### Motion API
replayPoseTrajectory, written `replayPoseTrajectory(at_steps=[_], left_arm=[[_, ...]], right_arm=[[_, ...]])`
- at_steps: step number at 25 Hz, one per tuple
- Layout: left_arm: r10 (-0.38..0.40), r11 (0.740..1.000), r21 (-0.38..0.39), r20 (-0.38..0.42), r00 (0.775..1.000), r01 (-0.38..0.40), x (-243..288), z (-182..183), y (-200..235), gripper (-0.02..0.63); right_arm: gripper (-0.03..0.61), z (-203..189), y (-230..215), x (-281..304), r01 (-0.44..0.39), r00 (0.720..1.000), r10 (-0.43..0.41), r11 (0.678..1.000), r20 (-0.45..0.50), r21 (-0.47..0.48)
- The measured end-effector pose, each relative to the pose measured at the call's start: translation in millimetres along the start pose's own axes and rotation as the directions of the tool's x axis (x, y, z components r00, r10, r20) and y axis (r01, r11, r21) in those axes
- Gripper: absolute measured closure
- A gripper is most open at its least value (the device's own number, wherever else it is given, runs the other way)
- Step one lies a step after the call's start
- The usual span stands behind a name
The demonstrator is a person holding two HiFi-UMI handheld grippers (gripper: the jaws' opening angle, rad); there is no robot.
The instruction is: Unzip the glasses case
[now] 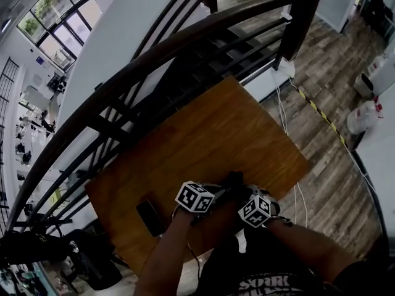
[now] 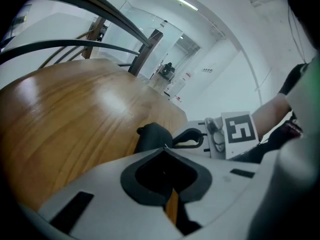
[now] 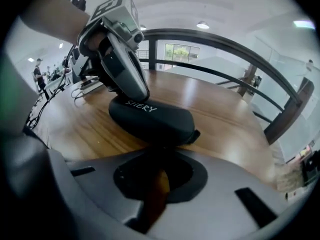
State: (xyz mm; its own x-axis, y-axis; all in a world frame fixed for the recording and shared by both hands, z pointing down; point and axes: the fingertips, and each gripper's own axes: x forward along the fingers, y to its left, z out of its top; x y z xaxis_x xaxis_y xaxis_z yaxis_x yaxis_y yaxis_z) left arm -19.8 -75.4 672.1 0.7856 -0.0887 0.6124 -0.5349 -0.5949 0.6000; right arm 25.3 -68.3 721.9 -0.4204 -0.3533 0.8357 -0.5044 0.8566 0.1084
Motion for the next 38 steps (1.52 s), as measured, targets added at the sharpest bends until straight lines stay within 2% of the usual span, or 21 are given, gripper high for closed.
replayPoseTrajectory(at_steps=[3,12,16,20,25,29,32,35,37,38], left_arm=[[0.002,1.000,0.001,0.004,1.000,-0.002,0,1,2,0.609],[0.053,0.999,-0.005,0.028,0.998,-0.053,1,3,1,0.609],[0.073,0.997,-0.002,0.041,0.996,-0.073,1,4,5,0.609],[0.082,0.997,0.000,0.049,0.995,-0.083,2,4,5,0.609],[0.082,0.997,0.001,0.054,0.995,-0.082,2,4,5,0.609],[0.115,0.993,0.030,0.078,0.990,-0.118,0,5,3,0.609],[0.192,0.978,0.053,0.138,0.972,-0.200,-8,7,4,0.609],[0.253,0.960,0.065,0.231,0.940,-0.274,-23,13,0,0.609],[0.289,0.946,0.046,0.330,0.899,-0.321,-42,22,-9,0.609],[0.316,0.935,0.028,0.389,0.866,-0.354,-55,29,-15,0.609]], right_arm=[[0.566,-2,-18,1,0.010,1.000,-0.009,0.995,0.002,-0.101],[0.568,12,-59,8,-0.019,0.999,0.026,0.968,0.025,-0.249],[0.569,15,-61,17,-0.037,0.998,0.048,0.960,0.031,-0.276],[0.569,13,-61,17,-0.065,0.997,0.076,0.963,0.032,-0.260],[0.568,11,-61,14,-0.070,0.997,0.077,0.955,0.013,-0.288],[0.568,5,-63,2,-0.063,0.998,0.067,0.963,0.008,-0.263],[0.568,5,-66,-12,-0.051,0.998,0.057,0.974,0.019,-0.220],[0.568,15,-67,-32,-0.045,0.996,0.057,0.986,0.075,-0.161],[0.568,23,-70,-51,-0.025,0.991,0.038,0.994,0.125,-0.107],[0.568,28,-71,-62,-0.010,0.987,0.021,0.997,0.156,-0.070]])
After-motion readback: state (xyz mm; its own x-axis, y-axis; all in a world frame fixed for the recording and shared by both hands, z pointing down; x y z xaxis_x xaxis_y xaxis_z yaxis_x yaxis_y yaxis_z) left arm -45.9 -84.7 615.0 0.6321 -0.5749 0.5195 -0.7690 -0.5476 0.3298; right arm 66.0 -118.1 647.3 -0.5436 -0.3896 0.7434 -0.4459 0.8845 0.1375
